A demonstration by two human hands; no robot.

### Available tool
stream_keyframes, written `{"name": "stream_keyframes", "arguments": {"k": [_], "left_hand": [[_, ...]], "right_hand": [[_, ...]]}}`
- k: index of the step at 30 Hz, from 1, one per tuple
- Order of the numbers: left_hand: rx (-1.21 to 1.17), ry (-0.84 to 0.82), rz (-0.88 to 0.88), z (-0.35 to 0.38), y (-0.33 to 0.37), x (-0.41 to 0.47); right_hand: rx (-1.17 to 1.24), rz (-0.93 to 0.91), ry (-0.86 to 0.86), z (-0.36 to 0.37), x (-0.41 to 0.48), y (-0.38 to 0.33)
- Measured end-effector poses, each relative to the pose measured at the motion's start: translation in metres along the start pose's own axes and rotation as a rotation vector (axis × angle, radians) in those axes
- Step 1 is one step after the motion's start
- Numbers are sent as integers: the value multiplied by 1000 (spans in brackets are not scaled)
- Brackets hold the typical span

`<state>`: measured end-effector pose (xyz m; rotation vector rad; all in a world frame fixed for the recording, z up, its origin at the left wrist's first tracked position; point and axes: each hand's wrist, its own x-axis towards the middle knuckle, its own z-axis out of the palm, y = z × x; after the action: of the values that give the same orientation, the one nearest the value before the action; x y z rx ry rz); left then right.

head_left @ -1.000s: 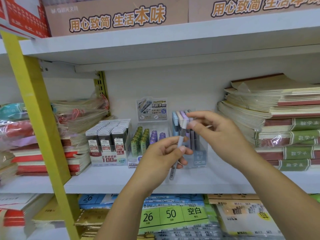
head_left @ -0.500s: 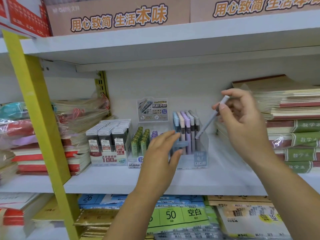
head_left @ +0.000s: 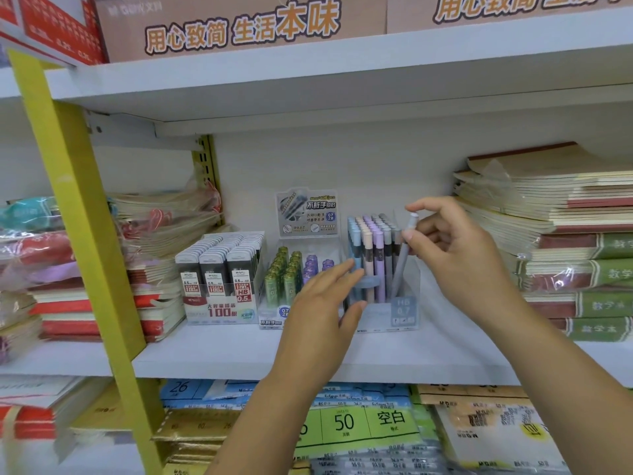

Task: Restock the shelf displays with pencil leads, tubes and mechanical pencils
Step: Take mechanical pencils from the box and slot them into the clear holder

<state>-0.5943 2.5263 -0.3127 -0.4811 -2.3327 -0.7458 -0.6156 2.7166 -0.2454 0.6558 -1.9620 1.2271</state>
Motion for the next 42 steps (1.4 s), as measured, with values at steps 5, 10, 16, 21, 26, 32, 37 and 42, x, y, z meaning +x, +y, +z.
{"name": "stream_keyframes", "arguments": {"k": [5,10,16,21,26,32,37,42], "left_hand": [[-9,12,5,2,-3,0],[-1,16,18,3,-5,0],[9,30,35,2,-9,-2],[167,89,18,-2,-16,-1],[272,21,-2,2,-26,-4],[267,11,28,6,-33,-6],[312,117,23,-15,-34,-3],[294,-4,-25,-30,-51,-10]], "right_hand": [[-123,-16,72,7,0,6],[-364,-110,-3,14,1,14],[-300,31,-30,17,-10,20],[-324,6,-249,26,-33,26],[-352,-15,-231,42,-43,32],[-333,15,-226,44,-40,28],[-549,-35,-182,37,-12,19],[-636,-83,-269,42,2,9]]}}
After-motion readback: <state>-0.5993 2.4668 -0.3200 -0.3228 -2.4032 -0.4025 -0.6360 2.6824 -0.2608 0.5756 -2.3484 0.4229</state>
